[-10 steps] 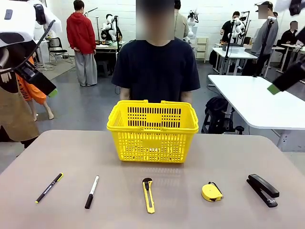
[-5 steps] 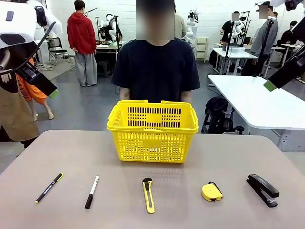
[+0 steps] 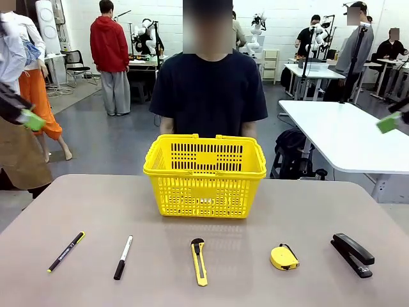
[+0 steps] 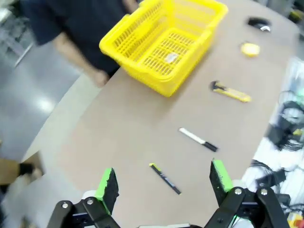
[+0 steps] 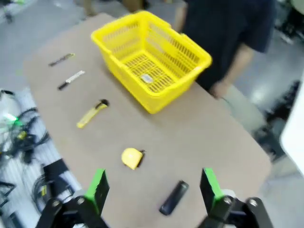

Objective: Place the items the person wants into the basket.
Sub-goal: Pick up the item the person points to and place it in the Market Basket.

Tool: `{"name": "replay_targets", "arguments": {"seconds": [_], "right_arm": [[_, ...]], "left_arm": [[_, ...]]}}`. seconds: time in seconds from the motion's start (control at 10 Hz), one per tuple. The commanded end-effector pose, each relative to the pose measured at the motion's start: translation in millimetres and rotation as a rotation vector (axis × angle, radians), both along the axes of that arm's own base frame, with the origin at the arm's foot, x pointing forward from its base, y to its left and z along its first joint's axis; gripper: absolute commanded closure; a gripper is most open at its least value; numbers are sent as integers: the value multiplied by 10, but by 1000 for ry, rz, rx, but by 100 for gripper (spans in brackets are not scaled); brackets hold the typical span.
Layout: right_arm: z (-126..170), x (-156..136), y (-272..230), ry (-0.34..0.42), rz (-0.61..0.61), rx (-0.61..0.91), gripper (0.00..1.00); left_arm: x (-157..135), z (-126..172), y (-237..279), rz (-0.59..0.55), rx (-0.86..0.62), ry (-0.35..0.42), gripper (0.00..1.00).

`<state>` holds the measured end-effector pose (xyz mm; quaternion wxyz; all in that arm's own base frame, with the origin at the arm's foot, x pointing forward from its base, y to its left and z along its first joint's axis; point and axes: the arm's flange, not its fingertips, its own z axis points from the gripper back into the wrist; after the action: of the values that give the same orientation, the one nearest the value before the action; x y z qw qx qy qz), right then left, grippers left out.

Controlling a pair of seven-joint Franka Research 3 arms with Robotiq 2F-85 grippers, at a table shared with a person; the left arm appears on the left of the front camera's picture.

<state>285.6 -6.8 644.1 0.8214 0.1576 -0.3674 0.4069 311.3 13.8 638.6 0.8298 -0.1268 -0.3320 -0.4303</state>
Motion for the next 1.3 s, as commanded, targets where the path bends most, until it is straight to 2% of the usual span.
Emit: {"name": "replay_targets", "arguments": {"seconds": [0.0, 0.2, 0.4, 0.6, 0.9, 1.0, 1.1, 1.2], "right_arm": [[-215, 239, -724, 170, 268, 269, 0], [-502, 193, -1342, 119, 215, 379, 0], [-653, -49, -1876, 81, 84, 471, 0], [-609, -390, -2198, 13, 2, 505, 0], [-503, -771, -2423, -27, -101, 487, 0], [-488, -754, -2391, -24, -41, 500, 0], [-507, -765, -2509, -13, -98, 505, 0], [-507, -765, -2509, -13, -98, 505, 0]], "left_arm": [[25, 169, 812, -151, -99, 180, 0], [-78, 99, 1471, -124, -204, 161, 0], [-215, 5, 1998, -32, -282, 144, 0], [-231, -18, 2057, 43, -344, 145, 0], [-200, -4, 2021, 129, -428, 104, 0], [-209, 0, 2010, 195, -447, 141, 0], [-193, 14, 2117, 106, -418, 145, 0], [-193, 14, 2117, 106, -418, 145, 0]]}}
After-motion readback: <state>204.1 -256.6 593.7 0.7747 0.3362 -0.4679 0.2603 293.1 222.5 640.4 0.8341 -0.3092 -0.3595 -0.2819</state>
